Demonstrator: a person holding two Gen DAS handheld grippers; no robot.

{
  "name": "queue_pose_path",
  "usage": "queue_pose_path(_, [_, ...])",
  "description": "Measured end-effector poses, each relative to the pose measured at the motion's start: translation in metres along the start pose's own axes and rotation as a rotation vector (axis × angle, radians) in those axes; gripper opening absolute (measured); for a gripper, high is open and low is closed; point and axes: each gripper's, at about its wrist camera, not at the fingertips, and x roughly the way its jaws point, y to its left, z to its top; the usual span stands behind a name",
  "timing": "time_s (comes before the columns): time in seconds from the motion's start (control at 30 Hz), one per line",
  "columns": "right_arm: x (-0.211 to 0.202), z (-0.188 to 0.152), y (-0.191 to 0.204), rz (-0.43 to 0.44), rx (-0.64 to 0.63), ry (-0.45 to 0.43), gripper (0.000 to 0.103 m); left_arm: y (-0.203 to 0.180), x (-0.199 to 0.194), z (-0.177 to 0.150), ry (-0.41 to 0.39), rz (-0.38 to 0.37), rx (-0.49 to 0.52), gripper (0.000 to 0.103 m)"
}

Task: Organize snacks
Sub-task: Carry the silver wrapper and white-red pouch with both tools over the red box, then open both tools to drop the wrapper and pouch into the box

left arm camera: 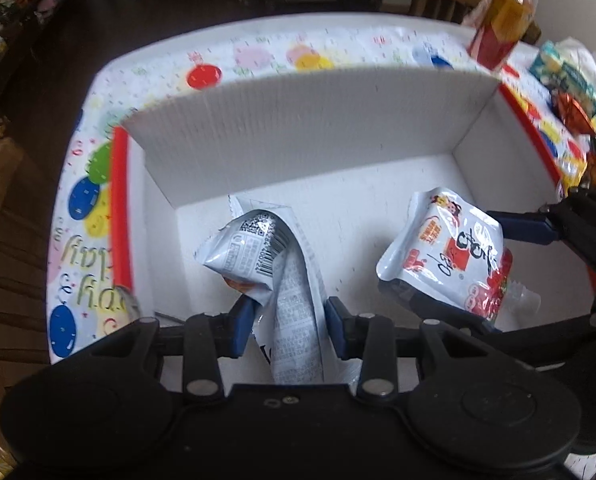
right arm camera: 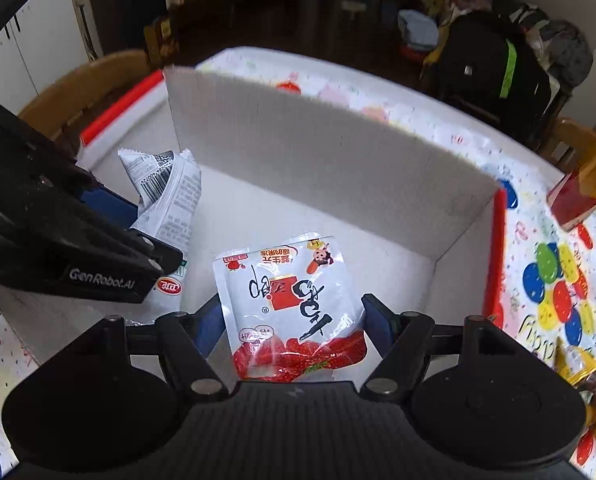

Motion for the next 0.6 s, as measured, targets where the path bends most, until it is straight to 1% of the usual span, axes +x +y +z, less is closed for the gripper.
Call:
queue_pose_path(0.1, [0.007, -0.001, -0.001, 0.004, 0.008, 0.039, 0.072, -0.002, 0.009, -0.001, 0.033, 0.0, 0.011, 0.037])
queue_pose_path(0.33, [0.015, -0.004, -0.004, -0.001, 0.029, 0.095, 0.073, -0.001, 0.021, -0.001, 0.08, -0.017, 0.005, 0.038])
queue_pose_path(0.47, [0.021, -0.007, -0.003, -0.014, 0.027, 0.127, 0.073, -0.001, 0.025, -0.002, 0.092, -0.022, 0.002, 0.039])
queue_pose_path(0.6, [0.021, -0.007, 0.0, -0.007, 0.014, 0.125, 0.072, -0.001, 0.026, -0.002, 0.092, -0.025, -0.005, 0.041])
